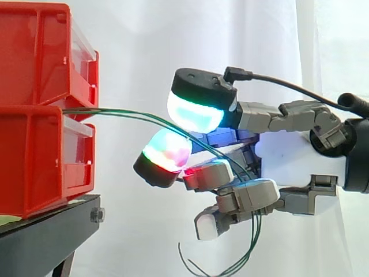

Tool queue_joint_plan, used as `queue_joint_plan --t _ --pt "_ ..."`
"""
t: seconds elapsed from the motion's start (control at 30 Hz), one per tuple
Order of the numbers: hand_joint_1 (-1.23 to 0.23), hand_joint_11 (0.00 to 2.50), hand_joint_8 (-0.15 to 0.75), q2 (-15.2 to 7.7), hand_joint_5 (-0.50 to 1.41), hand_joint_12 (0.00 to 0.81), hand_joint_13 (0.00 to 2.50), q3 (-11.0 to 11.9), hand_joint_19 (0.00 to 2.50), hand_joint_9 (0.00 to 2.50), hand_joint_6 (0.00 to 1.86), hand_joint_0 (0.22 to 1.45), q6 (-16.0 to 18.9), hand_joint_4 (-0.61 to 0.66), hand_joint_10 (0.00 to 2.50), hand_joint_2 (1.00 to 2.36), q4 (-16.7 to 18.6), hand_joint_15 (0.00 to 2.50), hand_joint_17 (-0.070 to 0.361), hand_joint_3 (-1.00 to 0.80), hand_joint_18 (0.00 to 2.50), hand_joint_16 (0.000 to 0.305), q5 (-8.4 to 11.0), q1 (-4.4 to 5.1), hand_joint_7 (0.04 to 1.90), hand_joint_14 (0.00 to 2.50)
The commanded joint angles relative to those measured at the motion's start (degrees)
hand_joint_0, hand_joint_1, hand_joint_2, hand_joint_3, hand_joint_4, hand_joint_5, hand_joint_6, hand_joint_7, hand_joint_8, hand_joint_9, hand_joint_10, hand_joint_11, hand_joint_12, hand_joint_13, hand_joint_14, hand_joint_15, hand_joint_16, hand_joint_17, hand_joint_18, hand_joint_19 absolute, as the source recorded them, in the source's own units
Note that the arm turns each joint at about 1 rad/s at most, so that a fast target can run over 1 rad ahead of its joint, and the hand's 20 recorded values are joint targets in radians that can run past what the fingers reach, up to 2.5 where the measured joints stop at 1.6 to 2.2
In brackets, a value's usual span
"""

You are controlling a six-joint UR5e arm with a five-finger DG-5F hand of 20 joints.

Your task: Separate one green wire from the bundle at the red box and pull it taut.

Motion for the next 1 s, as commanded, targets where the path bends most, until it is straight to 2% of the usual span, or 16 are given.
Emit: queue_joint_plan --t 0.0,0.27,0.47,0.7,0.97 --pt "-0.67 1.63 0.28 0.0 -0.23 0.315 1.44 0.0 0.54 1.09 0.87 0.63 0.0 0.16 0.0 1.02 0.0 1.53 0.126 -0.28 0.86 0.056 0.02 0.0 1.0 0.01" --pt "-0.73 1.62 0.278 0.0 -0.24 0.314 1.43 0.0 0.53 1.08 0.88 0.65 -0.2 0.17 0.0 1.01 0.2 1.54 0.125 -0.37 0.86 0.056 0.2 0.0 0.96 0.01" --pt "-0.73 1.62 0.285 0.0 -0.24 0.321 1.43 0.0 0.53 1.08 0.88 0.66 -0.2 0.14 0.0 1.02 0.0 1.53 0.125 -0.26 0.87 0.055 0.2 0.0 0.98 0.01" --pt "-0.76 1.61 0.287 0.1 -0.24 0.316 1.43 0.0 0.52 1.08 0.88 0.67 0.0 0.16 0.0 1.02 0.0 1.53 0.124 -0.28 0.87 0.055 0.11 0.0 0.96 0.01" --pt "-0.84 1.61 0.285 0.0 -0.24 0.316 1.42 0.0 0.5 1.06 0.89 0.76 -0.1 0.15 0.0 1.02 0.0 1.53 0.121 -0.3 0.86 0.054 0.2 0.0 0.96 0.01"
